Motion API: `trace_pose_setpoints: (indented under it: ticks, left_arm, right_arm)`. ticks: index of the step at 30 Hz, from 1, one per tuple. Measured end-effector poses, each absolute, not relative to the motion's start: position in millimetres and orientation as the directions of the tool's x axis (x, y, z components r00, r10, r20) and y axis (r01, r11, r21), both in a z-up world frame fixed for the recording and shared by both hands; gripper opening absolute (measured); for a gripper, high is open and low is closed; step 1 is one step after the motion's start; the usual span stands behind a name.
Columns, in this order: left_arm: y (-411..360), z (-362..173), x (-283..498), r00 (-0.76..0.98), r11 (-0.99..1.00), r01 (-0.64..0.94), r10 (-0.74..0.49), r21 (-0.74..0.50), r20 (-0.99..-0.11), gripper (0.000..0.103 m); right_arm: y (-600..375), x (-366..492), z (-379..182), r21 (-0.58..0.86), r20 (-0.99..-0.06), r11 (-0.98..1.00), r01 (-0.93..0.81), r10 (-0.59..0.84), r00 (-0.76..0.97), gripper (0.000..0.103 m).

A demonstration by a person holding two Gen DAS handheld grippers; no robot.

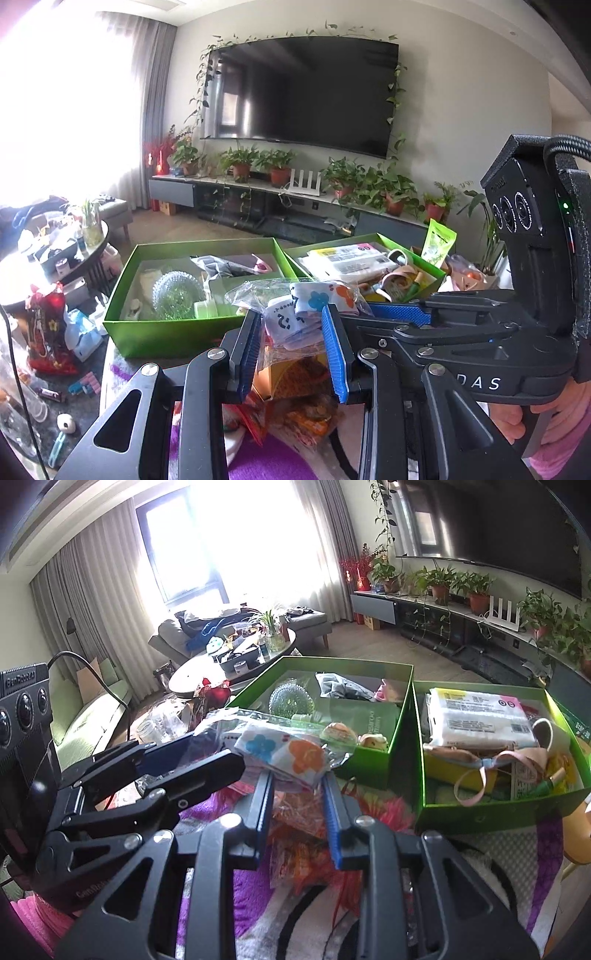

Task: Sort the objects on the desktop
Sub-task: 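Carry the plastic bag with the right gripper over the green box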

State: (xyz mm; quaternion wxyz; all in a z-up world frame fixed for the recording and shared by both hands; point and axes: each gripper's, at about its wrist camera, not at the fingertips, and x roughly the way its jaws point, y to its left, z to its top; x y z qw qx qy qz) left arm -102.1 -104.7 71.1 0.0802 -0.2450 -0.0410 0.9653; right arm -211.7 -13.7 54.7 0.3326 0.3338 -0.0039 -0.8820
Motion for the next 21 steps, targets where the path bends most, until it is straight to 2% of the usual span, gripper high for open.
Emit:
trace_pose_setpoints:
  ticks: [21]
  left_arm:
    - [-127,95,-150,-0.88,-0.989,-0.129,0.15,-0.078,-0.451,0.033]
  right_arm:
    - [-36,-266,72,0.232,-0.563,-0.749,0.62,-0.623,-0.542,0.028]
